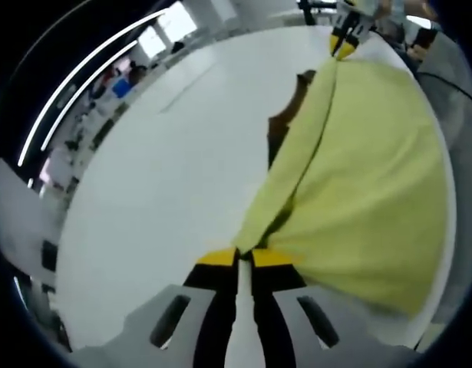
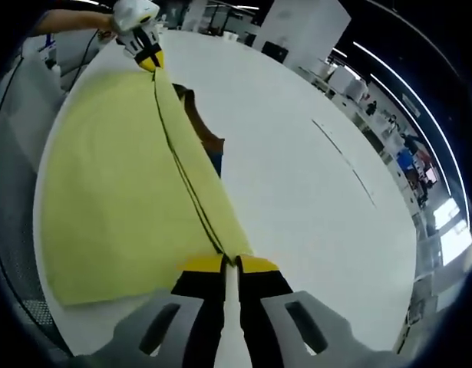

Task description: Fold the garment on the visible template until the final outline fits inside the template.

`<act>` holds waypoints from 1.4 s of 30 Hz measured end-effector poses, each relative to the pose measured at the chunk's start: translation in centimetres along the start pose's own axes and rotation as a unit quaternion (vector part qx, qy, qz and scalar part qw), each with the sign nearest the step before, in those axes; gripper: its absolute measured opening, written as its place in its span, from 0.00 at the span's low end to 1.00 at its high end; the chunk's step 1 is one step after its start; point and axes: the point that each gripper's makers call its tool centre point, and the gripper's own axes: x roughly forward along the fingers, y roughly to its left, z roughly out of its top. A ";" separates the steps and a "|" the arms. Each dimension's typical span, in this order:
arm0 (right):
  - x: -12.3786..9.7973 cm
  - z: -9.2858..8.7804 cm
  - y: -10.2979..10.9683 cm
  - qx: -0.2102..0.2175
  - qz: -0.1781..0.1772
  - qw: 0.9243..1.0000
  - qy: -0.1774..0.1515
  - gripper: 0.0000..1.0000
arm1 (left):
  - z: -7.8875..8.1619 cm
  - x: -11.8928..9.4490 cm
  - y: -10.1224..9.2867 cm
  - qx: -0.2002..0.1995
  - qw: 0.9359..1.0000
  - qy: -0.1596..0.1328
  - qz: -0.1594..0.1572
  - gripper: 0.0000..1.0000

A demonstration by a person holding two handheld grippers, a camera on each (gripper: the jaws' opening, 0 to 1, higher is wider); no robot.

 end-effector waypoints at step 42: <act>0.8 0.9 -3.6 0.124 -0.024 0.992 -0.032 0.01 | 0.5 0.3 2.7 -0.239 0.969 -0.056 -0.016 0.00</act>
